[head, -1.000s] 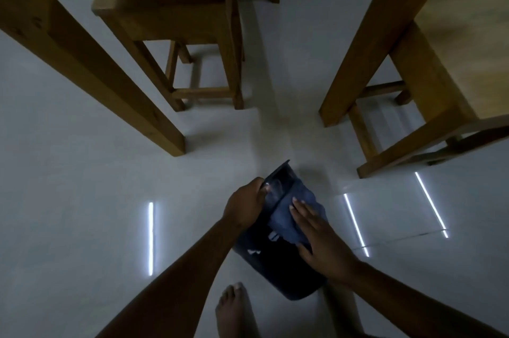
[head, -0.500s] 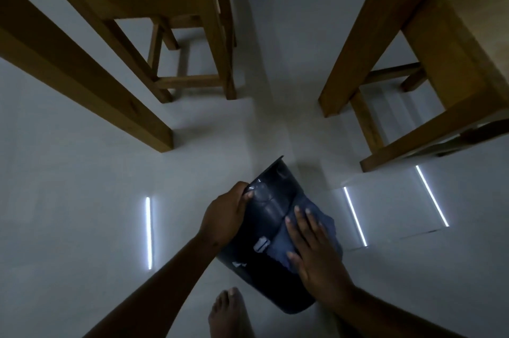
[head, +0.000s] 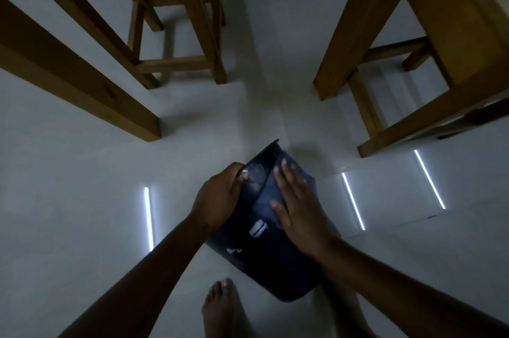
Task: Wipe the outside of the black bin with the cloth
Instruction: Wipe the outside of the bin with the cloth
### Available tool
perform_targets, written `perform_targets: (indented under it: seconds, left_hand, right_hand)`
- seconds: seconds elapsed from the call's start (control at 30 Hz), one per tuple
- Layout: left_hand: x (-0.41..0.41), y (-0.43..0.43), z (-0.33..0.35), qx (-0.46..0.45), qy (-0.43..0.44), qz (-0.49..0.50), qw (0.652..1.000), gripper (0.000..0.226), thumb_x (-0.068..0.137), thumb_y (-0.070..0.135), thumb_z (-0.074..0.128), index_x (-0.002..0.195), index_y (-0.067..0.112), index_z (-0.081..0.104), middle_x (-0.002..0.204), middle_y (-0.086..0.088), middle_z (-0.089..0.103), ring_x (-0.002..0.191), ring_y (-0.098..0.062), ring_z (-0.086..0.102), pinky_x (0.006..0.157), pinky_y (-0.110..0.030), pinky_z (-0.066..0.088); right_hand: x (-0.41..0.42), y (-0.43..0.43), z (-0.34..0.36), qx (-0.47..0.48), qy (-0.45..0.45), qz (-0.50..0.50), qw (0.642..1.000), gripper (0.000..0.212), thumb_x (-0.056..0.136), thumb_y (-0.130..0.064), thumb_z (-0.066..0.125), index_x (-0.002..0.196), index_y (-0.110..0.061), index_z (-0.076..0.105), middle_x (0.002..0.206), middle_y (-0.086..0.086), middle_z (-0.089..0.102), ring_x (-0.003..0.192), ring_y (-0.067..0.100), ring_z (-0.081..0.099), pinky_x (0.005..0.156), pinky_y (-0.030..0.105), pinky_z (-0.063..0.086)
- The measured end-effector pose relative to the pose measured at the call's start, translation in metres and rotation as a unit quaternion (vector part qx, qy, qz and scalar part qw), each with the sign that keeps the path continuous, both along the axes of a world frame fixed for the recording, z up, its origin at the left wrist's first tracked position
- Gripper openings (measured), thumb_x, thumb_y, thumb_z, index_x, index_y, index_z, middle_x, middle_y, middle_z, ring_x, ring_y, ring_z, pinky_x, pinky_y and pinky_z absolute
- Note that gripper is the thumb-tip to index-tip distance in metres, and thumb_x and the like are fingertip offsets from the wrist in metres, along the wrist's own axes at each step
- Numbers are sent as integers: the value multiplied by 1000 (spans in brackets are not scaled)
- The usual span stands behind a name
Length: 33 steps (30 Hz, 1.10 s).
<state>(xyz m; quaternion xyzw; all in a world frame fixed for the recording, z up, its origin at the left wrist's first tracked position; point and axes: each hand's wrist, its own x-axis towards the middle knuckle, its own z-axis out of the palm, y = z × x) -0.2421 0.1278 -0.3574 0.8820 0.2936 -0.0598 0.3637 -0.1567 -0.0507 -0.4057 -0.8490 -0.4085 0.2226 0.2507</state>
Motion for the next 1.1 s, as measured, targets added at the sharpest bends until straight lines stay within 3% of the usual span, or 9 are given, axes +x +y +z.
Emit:
perform_targets:
  seconds: [0.13, 0.3, 0.4, 0.47, 0.67, 0.8, 0.93, 1.03, 1.1]
  left_hand:
    - [7, -5, 1, 7, 5, -2, 1000, 28, 101, 40, 32, 107, 26, 55, 79, 11, 62, 60, -6, 55, 66, -27, 47]
    - [6, -2, -1, 8, 1, -2, 1000, 25, 101, 39, 33, 103, 27, 55, 76, 9, 62, 59, -7, 57, 64, -28, 48]
    - [15, -5, 1, 19, 7, -12, 1000, 28, 101, 40, 31, 106, 25, 55, 78, 7, 62, 64, -17, 61, 68, -33, 52]
    - [19, -7, 5, 19, 16, -11, 1000, 31, 100, 41, 30, 108, 25, 55, 77, 7, 61, 65, -17, 61, 70, -33, 53]
    - [27, -6, 7, 3, 14, -18, 1000, 28, 101, 39, 34, 106, 22, 56, 77, 7, 60, 65, -16, 61, 67, -31, 51]
    - [34, 7, 17, -154, 21, -61, 986, 19, 94, 26, 53, 113, 28, 57, 93, 15, 63, 81, 3, 60, 68, -15, 44]
    - [17, 9, 11, -71, 27, -76, 994, 17, 97, 45, 43, 93, 33, 56, 83, 15, 64, 78, 1, 61, 68, -21, 44]
    - [21, 4, 9, -7, -1, -61, 998, 28, 95, 50, 41, 91, 27, 56, 81, 7, 68, 74, -11, 64, 67, -27, 49]
    - [31, 2, 9, 14, -17, -66, 998, 29, 95, 49, 42, 90, 25, 58, 80, 5, 69, 73, -13, 64, 66, -27, 48]
  right_hand:
    - [4, -31, -2, -29, 53, -75, 995, 63, 91, -63, 17, 146, -45, -7, 161, -5, -1, 146, 19, 10, 112, 46, 32]
    - [-19, -32, 0, 6, -98, 69, 993, 70, 93, -53, 30, 151, -29, 0, 160, 4, 3, 146, 27, 5, 113, 52, 24]
    - [17, -3, 2, 27, 50, -50, 997, 64, 97, -49, 31, 151, -31, 3, 160, 0, 11, 146, 19, 14, 114, 44, 28]
    - [14, -19, 0, 14, 94, -115, 989, 66, 96, -50, 33, 151, -31, 1, 157, 2, 20, 141, 19, 26, 111, 43, 34]
    - [-21, -35, 3, -16, -55, 34, 998, 71, 93, -54, 28, 150, -23, -1, 160, 0, 2, 148, 20, 2, 117, 46, 13]
    - [17, -3, 6, 47, 78, -76, 993, 74, 94, -52, 36, 151, -24, -2, 160, 2, 10, 146, 17, 12, 117, 35, 18]
    - [38, -14, 2, 71, 176, -132, 973, 63, 94, -52, 28, 150, -33, 3, 159, -4, 13, 145, 13, 14, 117, 36, 20]
    - [-3, -31, 3, 28, 68, -60, 995, 65, 94, -52, 24, 147, -38, -11, 160, -6, -4, 147, 12, -2, 119, 40, 12]
    - [-25, -40, -3, -6, -45, 19, 999, 71, 94, -50, 28, 149, -30, -13, 160, -1, -7, 147, 21, -3, 118, 47, 13]
